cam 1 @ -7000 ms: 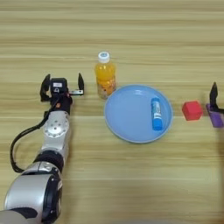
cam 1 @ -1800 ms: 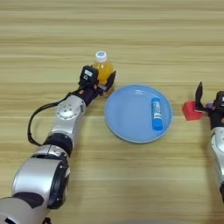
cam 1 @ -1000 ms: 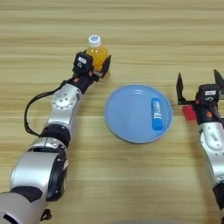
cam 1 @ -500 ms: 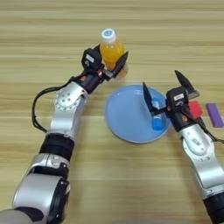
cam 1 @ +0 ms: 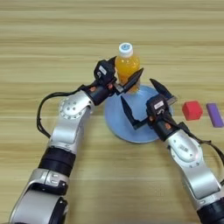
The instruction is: Move the objects on the table
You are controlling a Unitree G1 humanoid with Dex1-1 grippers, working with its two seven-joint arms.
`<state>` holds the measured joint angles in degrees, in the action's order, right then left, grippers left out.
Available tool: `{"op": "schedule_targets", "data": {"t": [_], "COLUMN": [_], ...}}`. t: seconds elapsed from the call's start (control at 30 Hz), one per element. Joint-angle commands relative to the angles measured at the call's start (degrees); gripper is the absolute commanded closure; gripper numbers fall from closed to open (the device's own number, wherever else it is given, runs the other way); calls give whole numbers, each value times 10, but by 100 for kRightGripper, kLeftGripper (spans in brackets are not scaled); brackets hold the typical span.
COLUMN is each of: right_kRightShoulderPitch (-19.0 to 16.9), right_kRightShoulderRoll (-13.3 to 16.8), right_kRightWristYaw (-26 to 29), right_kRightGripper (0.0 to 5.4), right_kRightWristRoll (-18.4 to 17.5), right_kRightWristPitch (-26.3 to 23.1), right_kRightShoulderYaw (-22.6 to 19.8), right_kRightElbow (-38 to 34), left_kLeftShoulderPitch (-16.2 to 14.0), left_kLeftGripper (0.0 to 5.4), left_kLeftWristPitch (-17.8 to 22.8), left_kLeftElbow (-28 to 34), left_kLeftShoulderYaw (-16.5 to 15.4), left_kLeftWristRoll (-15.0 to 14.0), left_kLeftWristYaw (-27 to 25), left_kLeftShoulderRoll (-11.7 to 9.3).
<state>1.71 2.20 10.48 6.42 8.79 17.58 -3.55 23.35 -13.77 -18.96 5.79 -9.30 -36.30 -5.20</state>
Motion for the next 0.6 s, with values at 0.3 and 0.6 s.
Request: {"op": "schedule_targets", "data": {"t": [0.3, 0.6], "right_kRightShoulderPitch": [3, 9], "right_kRightShoulderRoll": [-6, -7], "right_kRightWristYaw": [-6, -10], "right_kRightGripper": [0, 0], "right_kRightWristRoll": [2, 7], "right_kRightWristPitch": [-10, -5], "right_kRightShoulderYaw": [-3, -5], "right_kRightElbow": [-1, 16], "left_kLeftShoulderPitch": [-49, -83], "left_kLeftGripper": [197, 197], "left_kLeftWristPitch": [14, 27], "left_kLeftElbow": [68, 104], "left_kLeftShoulderYaw": [45, 71], "left_kLeftWristRoll": [-2, -3], "left_kLeftWristYaw": [-11, -14], "left_kLeftShoulderRoll": [6, 6]}}
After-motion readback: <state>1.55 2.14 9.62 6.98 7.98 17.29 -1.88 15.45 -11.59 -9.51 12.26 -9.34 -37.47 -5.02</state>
